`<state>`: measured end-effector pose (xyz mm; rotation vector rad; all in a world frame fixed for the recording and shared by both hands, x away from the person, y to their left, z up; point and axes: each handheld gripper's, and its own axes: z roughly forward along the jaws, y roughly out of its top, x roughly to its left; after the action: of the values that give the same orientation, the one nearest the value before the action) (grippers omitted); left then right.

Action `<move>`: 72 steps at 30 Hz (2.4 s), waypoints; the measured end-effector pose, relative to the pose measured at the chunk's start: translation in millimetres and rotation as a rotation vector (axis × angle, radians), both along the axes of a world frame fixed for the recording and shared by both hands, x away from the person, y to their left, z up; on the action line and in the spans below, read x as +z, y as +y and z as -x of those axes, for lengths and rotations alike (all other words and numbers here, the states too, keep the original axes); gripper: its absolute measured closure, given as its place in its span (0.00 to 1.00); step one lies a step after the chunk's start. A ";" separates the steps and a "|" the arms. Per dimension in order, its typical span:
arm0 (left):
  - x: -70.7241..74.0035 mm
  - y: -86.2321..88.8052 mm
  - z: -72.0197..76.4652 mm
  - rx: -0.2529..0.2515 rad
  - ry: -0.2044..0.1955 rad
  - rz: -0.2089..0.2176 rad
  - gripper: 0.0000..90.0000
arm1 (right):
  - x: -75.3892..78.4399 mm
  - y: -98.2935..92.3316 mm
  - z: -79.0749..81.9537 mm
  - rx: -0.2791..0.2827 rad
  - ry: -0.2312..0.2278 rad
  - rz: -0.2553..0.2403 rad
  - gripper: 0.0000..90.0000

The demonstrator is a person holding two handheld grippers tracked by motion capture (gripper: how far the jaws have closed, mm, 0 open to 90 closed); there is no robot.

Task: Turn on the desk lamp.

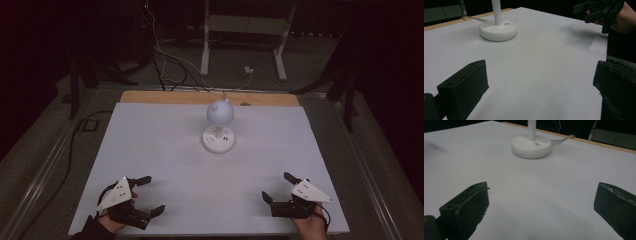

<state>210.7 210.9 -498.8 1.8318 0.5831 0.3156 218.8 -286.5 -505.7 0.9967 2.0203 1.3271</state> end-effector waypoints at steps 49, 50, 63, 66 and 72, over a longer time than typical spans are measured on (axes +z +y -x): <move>0.7 0.2 0.1 -0.002 0.001 0.005 0.00 | 44.6 22.6 -27.2 0.021 0.036 0.006 0.00; 0.7 0.2 0.1 -0.002 0.001 0.005 0.00 | 45.3 23.8 -28.5 0.023 0.034 0.005 0.00; 1.1 0.6 0.2 -0.003 0.006 0.014 0.00 | 52.9 43.6 -44.4 0.069 0.020 -0.003 0.00; 1.1 0.7 0.4 -0.003 0.005 0.011 0.00 | 52.2 48.0 -47.3 0.079 0.023 0.000 0.00; 1.0 0.2 0.5 -0.005 0.003 0.010 0.00 | 51.4 53.3 -52.3 0.094 0.034 -0.012 0.00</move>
<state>210.1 211.1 -497.8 1.8241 0.5812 0.3056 271.1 -233.2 -454.4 0.9455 2.1106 1.3806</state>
